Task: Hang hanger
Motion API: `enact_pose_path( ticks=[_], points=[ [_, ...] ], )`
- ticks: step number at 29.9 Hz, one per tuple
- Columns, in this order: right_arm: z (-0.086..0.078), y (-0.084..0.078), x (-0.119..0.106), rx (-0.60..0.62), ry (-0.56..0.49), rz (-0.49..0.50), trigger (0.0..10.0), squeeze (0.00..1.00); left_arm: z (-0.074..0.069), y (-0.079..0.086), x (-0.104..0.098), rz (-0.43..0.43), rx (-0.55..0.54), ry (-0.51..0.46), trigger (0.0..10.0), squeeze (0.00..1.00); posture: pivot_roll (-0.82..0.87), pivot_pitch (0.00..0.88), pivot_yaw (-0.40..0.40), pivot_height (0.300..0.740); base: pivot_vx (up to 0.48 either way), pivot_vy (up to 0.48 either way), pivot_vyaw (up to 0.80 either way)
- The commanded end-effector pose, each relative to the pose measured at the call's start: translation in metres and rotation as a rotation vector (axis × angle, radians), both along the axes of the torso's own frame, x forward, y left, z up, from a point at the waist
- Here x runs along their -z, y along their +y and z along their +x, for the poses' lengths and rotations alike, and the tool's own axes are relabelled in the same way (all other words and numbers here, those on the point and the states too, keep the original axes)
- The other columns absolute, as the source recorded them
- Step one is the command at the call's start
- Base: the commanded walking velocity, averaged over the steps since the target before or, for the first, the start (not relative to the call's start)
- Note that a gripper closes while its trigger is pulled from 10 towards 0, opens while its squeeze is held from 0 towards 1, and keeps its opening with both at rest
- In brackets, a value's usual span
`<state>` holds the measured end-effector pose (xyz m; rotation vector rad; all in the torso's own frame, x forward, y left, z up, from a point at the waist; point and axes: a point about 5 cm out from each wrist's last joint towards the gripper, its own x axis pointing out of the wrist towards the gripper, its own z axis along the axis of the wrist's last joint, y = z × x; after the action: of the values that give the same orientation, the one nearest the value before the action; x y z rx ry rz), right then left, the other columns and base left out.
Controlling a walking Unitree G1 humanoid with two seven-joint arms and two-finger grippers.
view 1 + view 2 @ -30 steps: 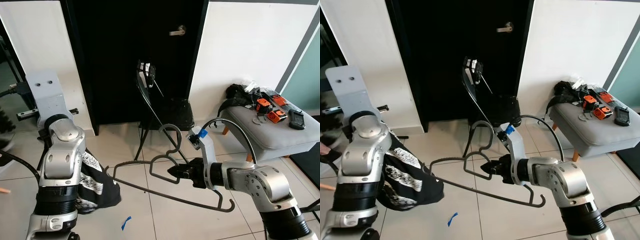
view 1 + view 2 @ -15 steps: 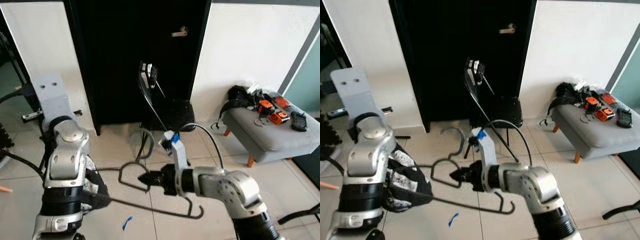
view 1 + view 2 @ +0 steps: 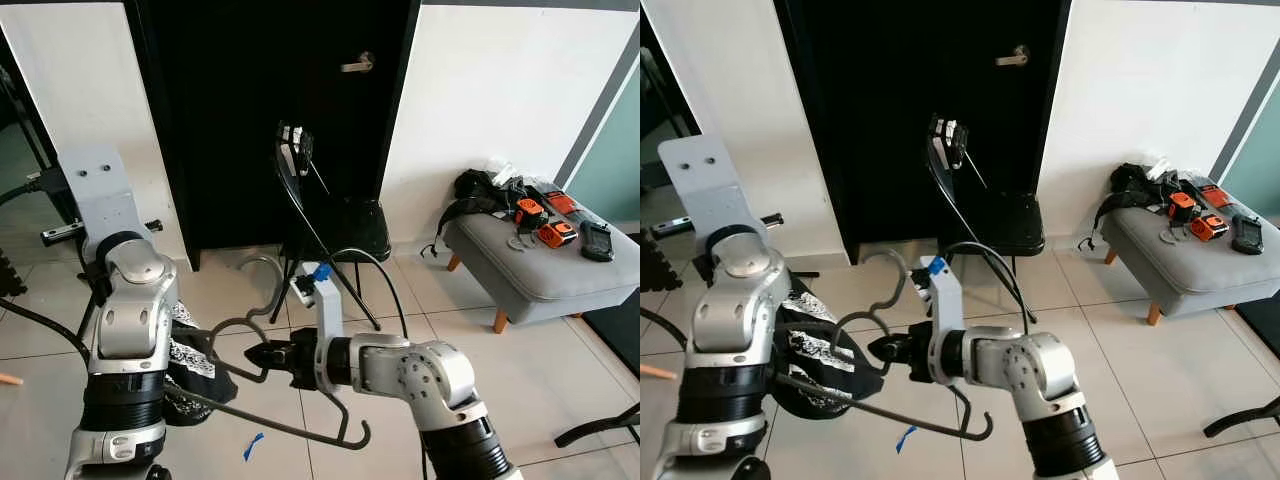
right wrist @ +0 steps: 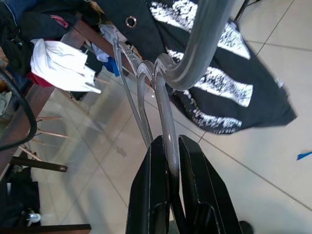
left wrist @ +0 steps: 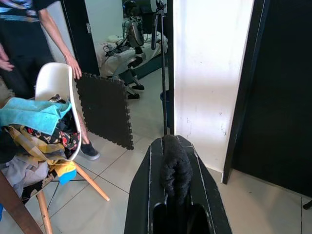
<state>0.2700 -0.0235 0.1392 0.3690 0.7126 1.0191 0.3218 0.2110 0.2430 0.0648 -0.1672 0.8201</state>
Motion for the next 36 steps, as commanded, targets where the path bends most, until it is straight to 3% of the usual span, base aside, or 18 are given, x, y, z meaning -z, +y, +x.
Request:
enact_pose_path(
  ticks=[1, 13, 27, 36],
  points=[
    [0.002, 0.006, 0.002, 0.008, 0.005, -0.032, 10.0, 0.0, 0.002, -0.003, -0.009, 0.011, -0.001, -0.026, 10.0, 0.0, -0.01, 0.023, -0.025, 0.74, 0.0, 0.0, 0.0],
    [0.016, 0.009, 0.011, 0.13, -0.008, -0.154, 10.0, 0.0, 0.001, -0.005, -0.012, 0.008, -0.002, -0.036, 10.0, 0.0, -0.01, 0.023, -0.024, 0.74, 0.0, 0.0, 0.0],
    [0.013, 0.022, -0.006, 0.072, 0.043, -0.018, 10.0, 0.0, 0.001, -0.008, -0.01, -0.009, 0.004, -0.034, 10.0, 0.0, -0.01, 0.024, -0.028, 0.74, 0.0, 0.0, 0.0],
    [0.02, 0.019, -0.008, 0.129, 0.036, -0.022, 10.0, 0.0, 0.0, -0.009, -0.009, -0.011, 0.001, -0.033, 10.0, 0.0, -0.01, 0.024, -0.029, 0.74, 0.0, 0.0, 0.0]
  ],
)
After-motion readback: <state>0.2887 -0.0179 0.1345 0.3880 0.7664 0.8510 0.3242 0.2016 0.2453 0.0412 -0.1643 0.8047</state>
